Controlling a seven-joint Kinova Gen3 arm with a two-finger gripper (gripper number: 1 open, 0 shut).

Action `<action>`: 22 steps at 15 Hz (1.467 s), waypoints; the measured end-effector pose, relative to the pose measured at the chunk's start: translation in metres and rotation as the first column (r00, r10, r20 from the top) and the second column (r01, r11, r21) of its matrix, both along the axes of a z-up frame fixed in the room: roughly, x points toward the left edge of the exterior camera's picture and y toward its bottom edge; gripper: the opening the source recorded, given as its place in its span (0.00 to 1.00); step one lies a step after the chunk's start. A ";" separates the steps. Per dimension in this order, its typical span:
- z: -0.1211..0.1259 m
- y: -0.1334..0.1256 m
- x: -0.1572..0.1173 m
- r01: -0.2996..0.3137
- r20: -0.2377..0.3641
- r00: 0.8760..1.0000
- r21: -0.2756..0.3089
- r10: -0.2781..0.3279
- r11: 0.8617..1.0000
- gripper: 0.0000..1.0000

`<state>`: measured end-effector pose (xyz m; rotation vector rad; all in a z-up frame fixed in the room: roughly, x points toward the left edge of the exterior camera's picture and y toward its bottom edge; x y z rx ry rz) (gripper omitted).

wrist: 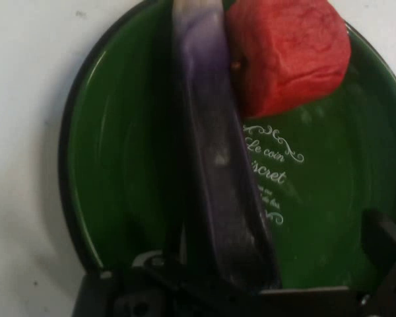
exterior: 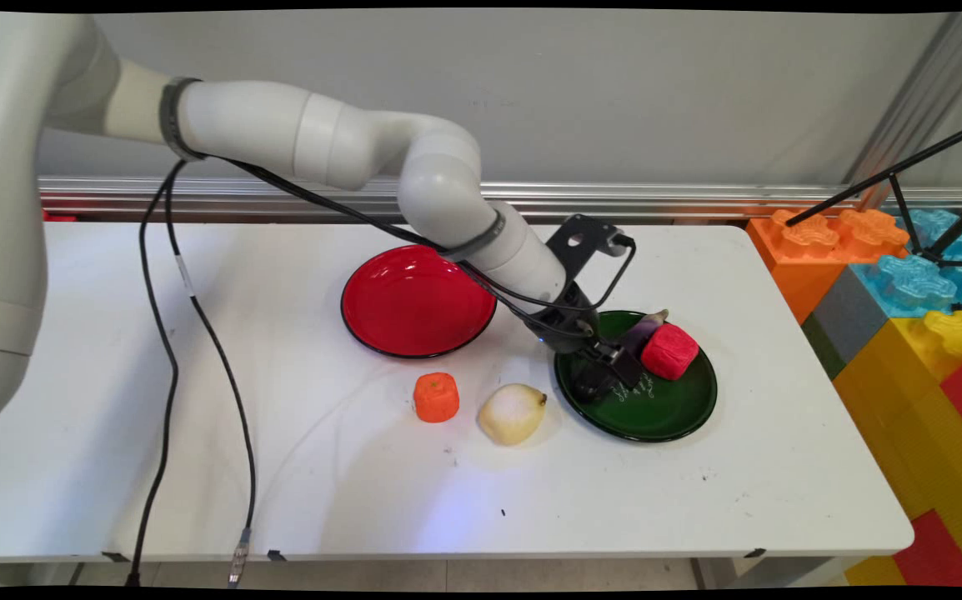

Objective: Pick up the eggplant from the green plate, then place the picked object on the table

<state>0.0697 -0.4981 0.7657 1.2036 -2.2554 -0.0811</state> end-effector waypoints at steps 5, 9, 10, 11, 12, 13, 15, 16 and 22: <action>-0.014 -0.007 -0.010 0.004 -0.006 1.000 -0.001 -0.004 1.000 1.00; -0.018 -0.009 -0.012 0.024 0.006 1.000 -0.018 -0.024 1.000 1.00; -0.018 -0.010 -0.012 0.028 0.009 1.000 -0.023 -0.027 0.999 0.00; -0.018 -0.010 -0.012 0.031 0.013 0.999 -0.028 -0.031 0.999 0.00; -0.019 -0.011 -0.012 0.036 0.019 0.999 -0.035 -0.036 0.999 0.00; -0.019 -0.011 -0.012 0.042 0.025 0.999 -0.041 -0.041 0.998 0.00; -0.019 -0.012 -0.011 0.053 0.035 0.998 -0.052 -0.052 0.997 0.00; -0.019 -0.012 -0.011 0.056 0.038 0.998 -0.057 -0.054 0.997 0.00; -0.013 -0.012 -0.008 0.056 0.048 0.997 -0.082 -0.052 0.995 0.00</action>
